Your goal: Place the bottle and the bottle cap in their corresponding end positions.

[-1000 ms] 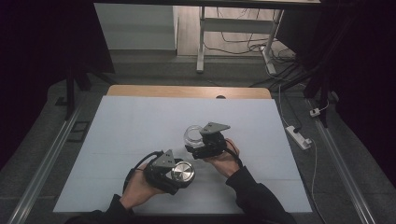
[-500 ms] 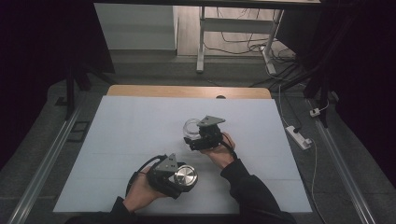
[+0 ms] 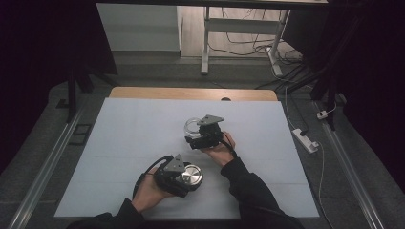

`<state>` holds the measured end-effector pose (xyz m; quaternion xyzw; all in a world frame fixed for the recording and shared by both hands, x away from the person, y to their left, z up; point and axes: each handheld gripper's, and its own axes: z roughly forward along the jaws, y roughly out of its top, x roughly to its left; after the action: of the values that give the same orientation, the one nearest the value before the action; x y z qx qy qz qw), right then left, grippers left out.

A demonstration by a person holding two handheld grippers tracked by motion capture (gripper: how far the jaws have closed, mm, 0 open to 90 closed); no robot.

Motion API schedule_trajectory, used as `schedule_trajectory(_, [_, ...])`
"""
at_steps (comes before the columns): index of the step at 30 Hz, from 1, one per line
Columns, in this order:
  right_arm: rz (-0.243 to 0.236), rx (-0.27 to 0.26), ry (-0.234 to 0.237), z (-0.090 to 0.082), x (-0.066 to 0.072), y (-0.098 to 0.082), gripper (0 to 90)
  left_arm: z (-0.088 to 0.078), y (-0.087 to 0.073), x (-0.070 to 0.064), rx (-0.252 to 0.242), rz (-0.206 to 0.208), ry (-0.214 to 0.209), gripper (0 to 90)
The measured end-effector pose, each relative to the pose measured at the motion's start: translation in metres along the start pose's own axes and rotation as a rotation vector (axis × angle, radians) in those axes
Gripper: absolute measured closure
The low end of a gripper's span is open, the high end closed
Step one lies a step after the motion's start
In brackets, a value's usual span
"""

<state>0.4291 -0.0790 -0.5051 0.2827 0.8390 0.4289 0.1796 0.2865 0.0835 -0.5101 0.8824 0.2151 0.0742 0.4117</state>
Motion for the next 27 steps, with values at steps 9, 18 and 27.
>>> schedule_trajectory(9, [-0.002, -0.005, -0.007, 0.003, -0.002, 0.000, 14.7, 0.014, -0.002, 0.011, 0.020, -0.016, 0.024, 19.1])
schedule_trajectory(18, [-0.005, -0.007, -0.010, 0.004, -0.001, 0.000, 14.7, 0.027, -0.005, 0.014, 0.048, -0.013, 0.037, 19.1])
schedule_trajectory(27, [-0.004, -0.005, -0.015, 0.006, -0.002, -0.001, 14.7, 0.034, -0.008, 0.015, 0.069, 0.000, 0.045, 19.1])
